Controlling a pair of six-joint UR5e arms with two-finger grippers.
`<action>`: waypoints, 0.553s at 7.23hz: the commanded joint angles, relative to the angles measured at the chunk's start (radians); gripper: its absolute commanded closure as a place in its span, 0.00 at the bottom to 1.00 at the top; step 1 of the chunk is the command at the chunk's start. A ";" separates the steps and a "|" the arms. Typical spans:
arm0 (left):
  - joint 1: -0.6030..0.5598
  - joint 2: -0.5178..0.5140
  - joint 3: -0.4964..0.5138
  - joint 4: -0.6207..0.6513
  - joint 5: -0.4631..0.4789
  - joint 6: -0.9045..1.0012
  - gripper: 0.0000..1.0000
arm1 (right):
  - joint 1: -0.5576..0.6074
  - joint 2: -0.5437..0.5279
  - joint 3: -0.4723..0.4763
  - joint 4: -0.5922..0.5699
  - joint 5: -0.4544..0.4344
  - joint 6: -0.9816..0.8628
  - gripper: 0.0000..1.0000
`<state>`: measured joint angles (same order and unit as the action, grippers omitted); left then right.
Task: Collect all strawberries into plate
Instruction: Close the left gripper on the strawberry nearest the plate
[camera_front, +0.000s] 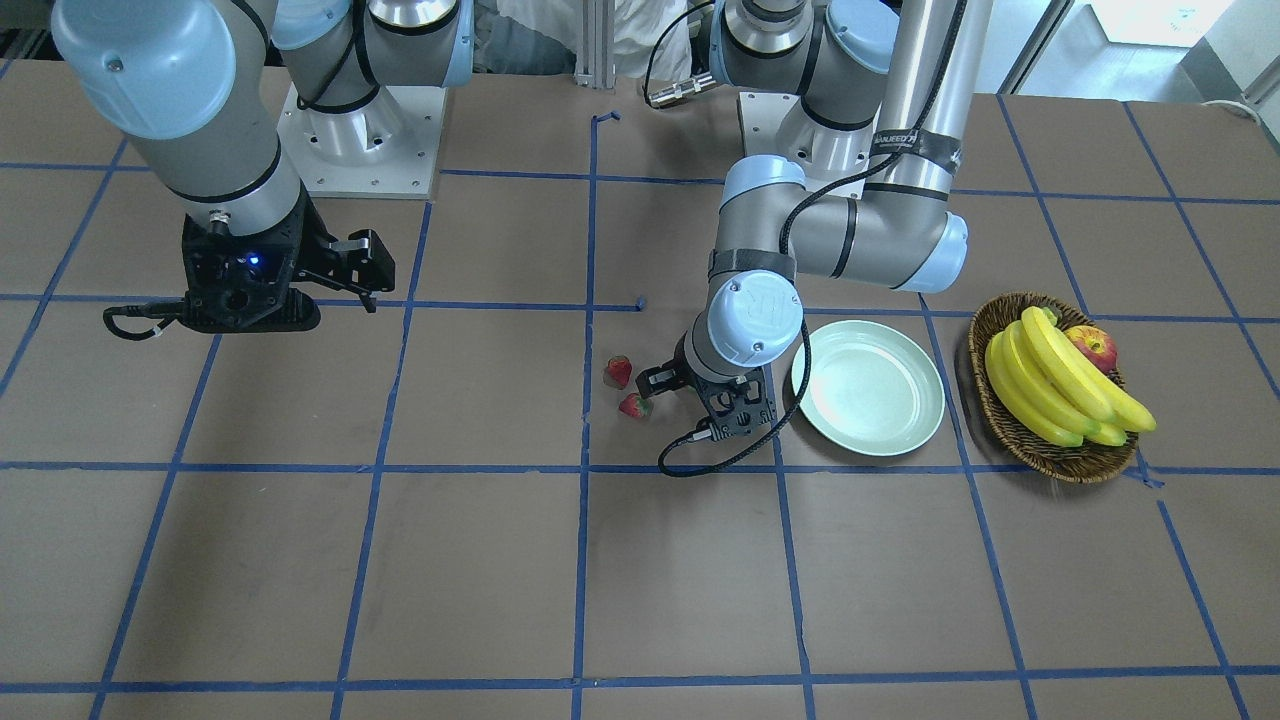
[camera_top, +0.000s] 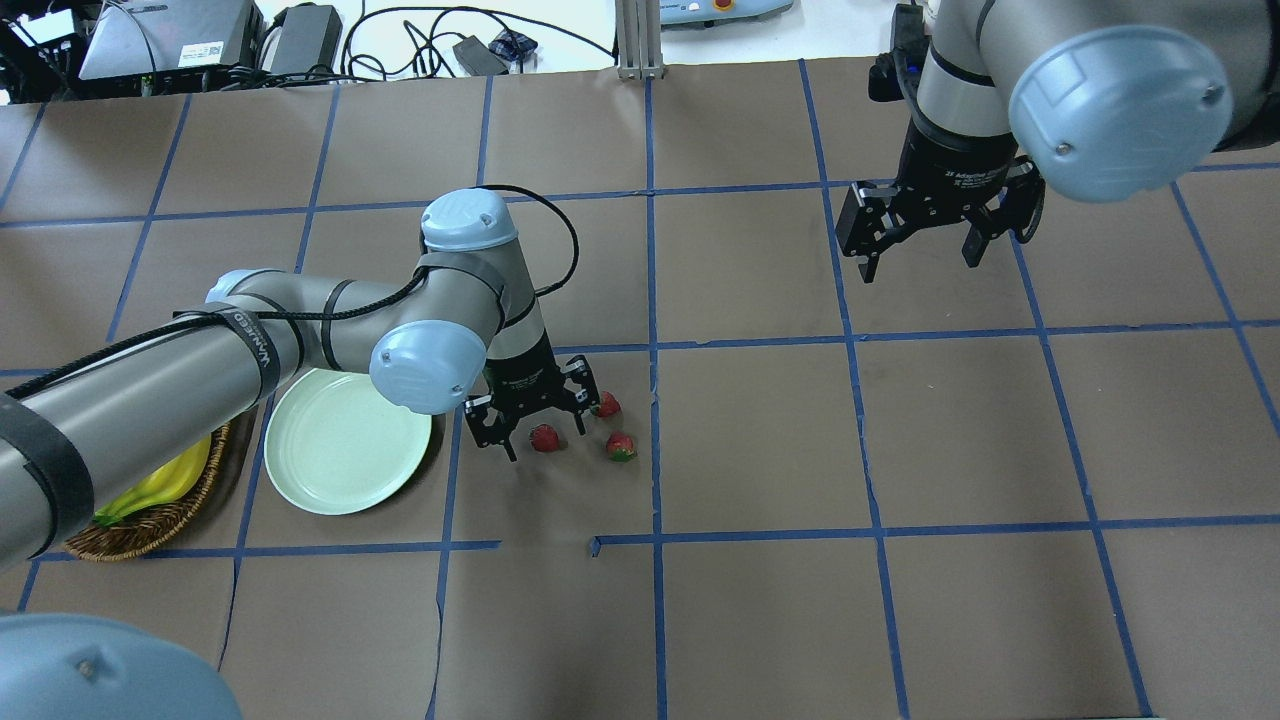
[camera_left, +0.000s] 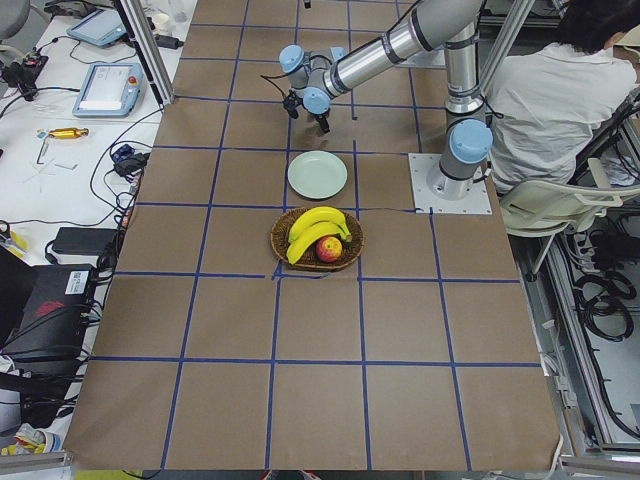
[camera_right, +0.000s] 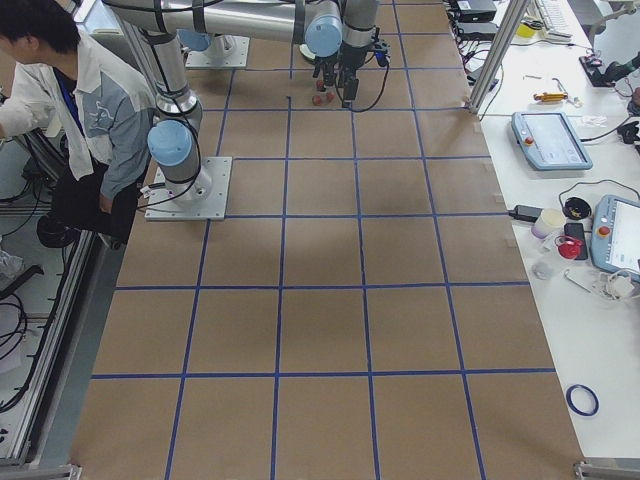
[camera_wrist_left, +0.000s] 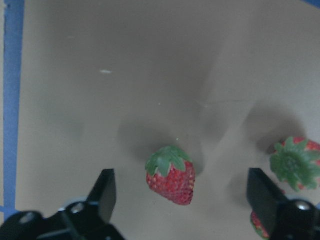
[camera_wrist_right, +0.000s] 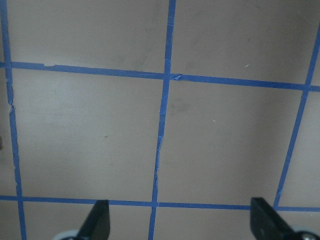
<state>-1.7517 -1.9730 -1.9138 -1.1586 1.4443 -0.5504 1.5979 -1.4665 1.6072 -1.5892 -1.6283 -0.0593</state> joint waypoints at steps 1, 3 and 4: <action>0.000 -0.010 -0.005 0.000 0.004 0.003 0.30 | 0.000 0.002 0.000 -0.002 -0.001 -0.010 0.00; 0.001 -0.009 0.002 0.002 0.007 0.020 0.91 | -0.001 0.003 0.010 -0.002 0.002 -0.013 0.00; 0.001 -0.003 0.010 0.003 0.008 0.027 1.00 | -0.001 0.003 0.011 -0.002 0.002 -0.013 0.00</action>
<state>-1.7509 -1.9809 -1.9116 -1.1568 1.4506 -0.5333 1.5976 -1.4640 1.6144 -1.5907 -1.6267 -0.0711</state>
